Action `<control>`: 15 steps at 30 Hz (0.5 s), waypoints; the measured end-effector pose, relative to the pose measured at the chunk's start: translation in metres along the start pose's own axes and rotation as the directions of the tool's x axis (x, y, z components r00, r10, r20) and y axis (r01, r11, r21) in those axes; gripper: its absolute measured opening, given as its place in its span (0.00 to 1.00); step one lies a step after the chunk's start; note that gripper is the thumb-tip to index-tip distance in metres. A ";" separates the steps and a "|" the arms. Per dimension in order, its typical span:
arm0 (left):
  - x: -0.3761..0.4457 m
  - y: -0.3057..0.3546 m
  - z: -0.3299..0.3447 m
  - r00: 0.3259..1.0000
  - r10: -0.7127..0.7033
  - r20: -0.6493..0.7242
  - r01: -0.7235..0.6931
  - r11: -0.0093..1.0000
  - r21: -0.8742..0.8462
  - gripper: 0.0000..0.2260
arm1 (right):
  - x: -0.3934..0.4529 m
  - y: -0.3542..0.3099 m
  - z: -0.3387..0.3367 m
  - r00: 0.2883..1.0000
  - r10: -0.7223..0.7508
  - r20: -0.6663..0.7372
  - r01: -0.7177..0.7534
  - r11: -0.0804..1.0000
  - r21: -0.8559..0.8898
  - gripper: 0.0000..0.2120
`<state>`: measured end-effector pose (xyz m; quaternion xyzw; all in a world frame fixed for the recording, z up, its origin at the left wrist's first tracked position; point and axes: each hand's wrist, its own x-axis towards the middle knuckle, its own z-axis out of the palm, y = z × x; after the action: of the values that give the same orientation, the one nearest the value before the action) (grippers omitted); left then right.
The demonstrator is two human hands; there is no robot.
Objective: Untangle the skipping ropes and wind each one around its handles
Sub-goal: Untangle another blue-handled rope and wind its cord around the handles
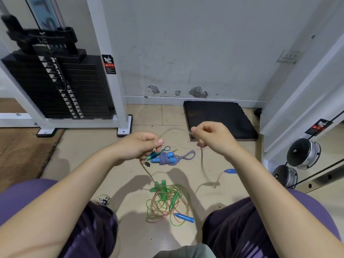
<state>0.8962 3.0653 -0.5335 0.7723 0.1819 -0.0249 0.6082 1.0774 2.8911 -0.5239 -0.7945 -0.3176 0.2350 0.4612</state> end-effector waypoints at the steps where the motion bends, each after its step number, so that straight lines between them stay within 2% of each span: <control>1: 0.001 0.001 0.005 1.000 0.010 -0.010 -0.010 1.000 0.005 0.15 | -0.001 0.000 0.004 0.999 -0.022 0.040 0.022 1.000 0.017 0.08; 2: 0.001 0.003 0.009 1.000 0.015 -0.008 -0.015 1.000 0.008 0.15 | -0.002 -0.001 0.007 0.995 -0.063 0.082 0.060 0.998 0.032 0.06; 3: 0.001 0.005 0.013 1.000 0.017 0.009 -0.017 1.000 -0.002 0.15 | -0.004 -0.002 0.012 0.984 -0.113 0.136 0.109 0.993 0.037 0.07; 5: 0.002 0.007 0.018 0.998 0.006 0.060 -0.001 0.997 -0.080 0.15 | -0.007 -0.003 0.021 0.943 -0.184 0.277 0.177 0.983 0.050 0.15; 7: 0.003 0.007 0.018 0.996 0.005 0.084 0.007 0.989 -0.147 0.13 | -0.011 -0.003 0.029 0.914 -0.175 0.366 0.152 0.984 0.090 0.16; 9: 0.002 0.006 0.017 0.994 0.034 0.105 -0.020 0.992 -0.126 0.12 | -0.012 -0.001 0.034 0.916 -0.152 0.371 0.125 0.987 0.096 0.11; 10: 0.002 0.005 0.018 0.995 0.052 0.088 -0.042 0.993 -0.111 0.11 | -0.013 0.000 0.036 0.920 -0.144 0.365 0.120 0.989 0.088 0.11; 12: 0.003 0.002 0.020 0.994 0.096 -0.049 -0.099 0.992 -0.074 0.08 | -0.013 0.001 0.042 0.916 -0.125 0.381 0.105 0.992 0.073 0.13; 14: 0.006 -0.001 0.021 0.964 0.173 -0.203 -0.179 0.984 -0.010 0.06 | -0.014 0.000 0.046 0.900 -0.106 0.422 0.073 0.993 0.094 0.15; 15: 0.007 -0.001 0.021 0.949 0.209 -0.235 -0.215 0.977 0.000 0.06 | -0.014 -0.001 0.049 0.890 -0.104 0.444 0.061 0.992 0.110 0.16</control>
<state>0.9063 3.0473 -0.5421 0.7770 0.1683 0.1338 0.5916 1.0352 2.9095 -0.5449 -0.6821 -0.4378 0.4067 0.4215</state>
